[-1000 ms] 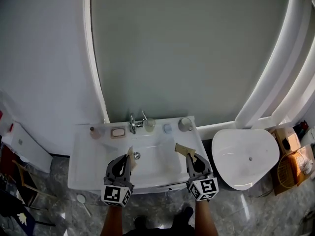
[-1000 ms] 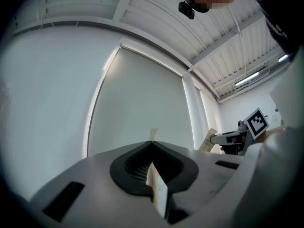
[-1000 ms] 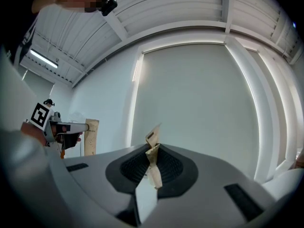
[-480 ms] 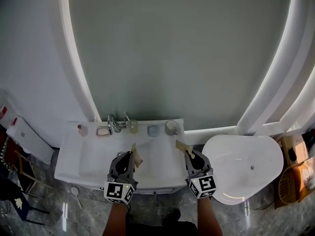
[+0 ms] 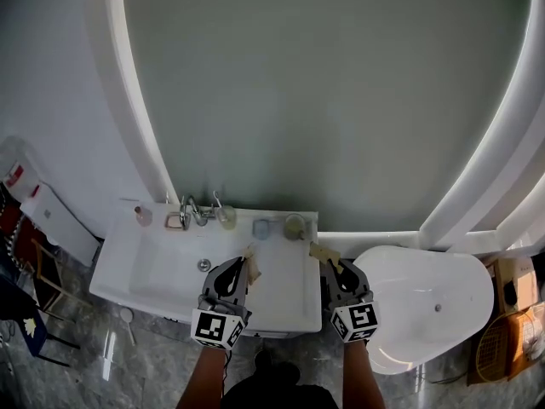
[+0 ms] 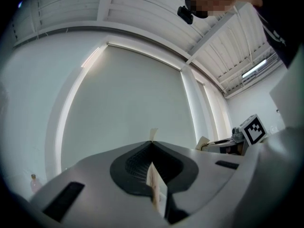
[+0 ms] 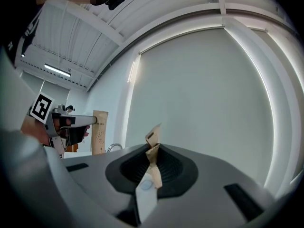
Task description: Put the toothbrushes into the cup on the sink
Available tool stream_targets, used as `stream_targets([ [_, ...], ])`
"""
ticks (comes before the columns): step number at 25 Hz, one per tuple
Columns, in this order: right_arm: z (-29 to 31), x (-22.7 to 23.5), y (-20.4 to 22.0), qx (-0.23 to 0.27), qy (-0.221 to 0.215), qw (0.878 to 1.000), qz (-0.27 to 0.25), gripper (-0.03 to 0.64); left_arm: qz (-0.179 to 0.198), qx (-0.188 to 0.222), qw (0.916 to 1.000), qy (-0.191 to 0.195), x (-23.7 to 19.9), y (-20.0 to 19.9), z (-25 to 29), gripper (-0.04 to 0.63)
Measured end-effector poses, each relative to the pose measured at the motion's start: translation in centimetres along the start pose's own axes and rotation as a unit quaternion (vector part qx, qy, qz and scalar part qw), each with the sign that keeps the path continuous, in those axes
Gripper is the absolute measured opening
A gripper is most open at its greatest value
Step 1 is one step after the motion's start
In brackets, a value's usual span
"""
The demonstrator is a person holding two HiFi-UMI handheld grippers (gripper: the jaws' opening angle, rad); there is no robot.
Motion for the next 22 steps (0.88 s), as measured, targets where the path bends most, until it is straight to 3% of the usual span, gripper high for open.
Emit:
stream_targets([
  [13, 7.9, 2.3, 1.4, -0.013, 0.018, 1.0, -0.006, 0.057, 0.002, 0.001, 0.9993, 0.037, -3.8, 4.5, 8.6, 0.025],
  [22, 13.9, 5.3, 4.2, -0.017, 0.003, 1.0, 0.003, 0.057, 0.004, -0.009, 0.9995, 0.029, -5.5, 9.9, 13.1, 0.025],
])
Point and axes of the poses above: the fingertips, and each gripper's own axes: z forward along the fingers, x to its right, y out of its underside, the point moved 6 cm from there along -z, backward along the fingers, and after that the axes turned 7 degrees about z, right-handed, at the moved point
